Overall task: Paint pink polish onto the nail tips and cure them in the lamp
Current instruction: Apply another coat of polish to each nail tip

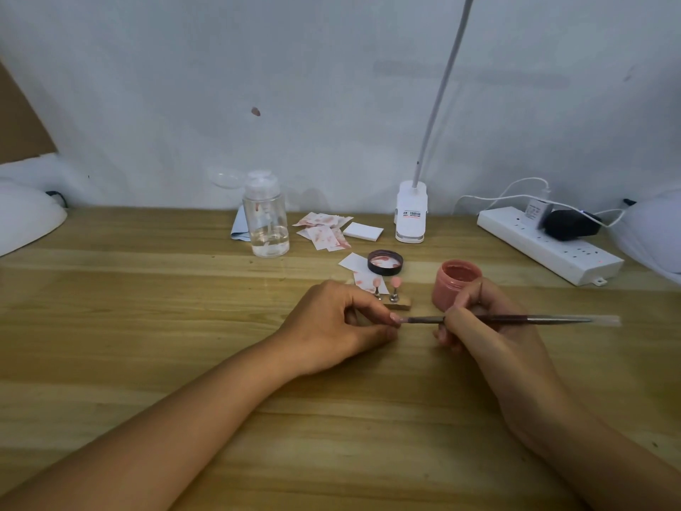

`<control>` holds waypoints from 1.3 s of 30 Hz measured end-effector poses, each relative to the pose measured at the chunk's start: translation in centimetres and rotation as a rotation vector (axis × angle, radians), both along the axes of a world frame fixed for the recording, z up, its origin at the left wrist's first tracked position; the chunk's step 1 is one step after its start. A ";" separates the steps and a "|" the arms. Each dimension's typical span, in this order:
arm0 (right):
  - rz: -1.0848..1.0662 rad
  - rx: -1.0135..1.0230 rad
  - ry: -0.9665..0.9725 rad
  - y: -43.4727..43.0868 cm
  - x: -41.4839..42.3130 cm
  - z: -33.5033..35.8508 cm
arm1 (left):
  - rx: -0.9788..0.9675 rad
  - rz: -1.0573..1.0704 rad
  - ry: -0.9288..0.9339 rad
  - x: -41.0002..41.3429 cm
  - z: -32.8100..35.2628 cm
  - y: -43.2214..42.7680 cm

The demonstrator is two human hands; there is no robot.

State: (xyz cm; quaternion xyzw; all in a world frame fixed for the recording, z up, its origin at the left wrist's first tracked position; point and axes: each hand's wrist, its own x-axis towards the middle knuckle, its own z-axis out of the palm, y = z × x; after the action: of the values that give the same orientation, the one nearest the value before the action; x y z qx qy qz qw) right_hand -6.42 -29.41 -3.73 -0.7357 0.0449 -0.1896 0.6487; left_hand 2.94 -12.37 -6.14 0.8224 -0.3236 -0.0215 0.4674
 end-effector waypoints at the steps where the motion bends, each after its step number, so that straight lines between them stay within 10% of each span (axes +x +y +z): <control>1: -0.006 -0.006 0.001 0.0 0.0 0.0 | 0.000 0.001 0.003 0.0 0.0 0.0; 16: -0.229 -0.036 -0.234 -1.2 0.0 0.7 | 0.029 -0.001 -0.066 -0.1 0.2 0.1; 39: -0.330 -0.215 0.022 -3.5 1.8 -0.8 | 0.040 -0.012 -0.100 -0.4 0.5 0.0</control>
State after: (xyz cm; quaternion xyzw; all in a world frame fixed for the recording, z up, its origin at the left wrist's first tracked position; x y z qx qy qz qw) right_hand -4.66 -32.88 -4.50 -0.7854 0.1514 -0.2890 0.5261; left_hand 2.56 -12.39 -5.61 0.8297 -0.3510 0.0101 0.4339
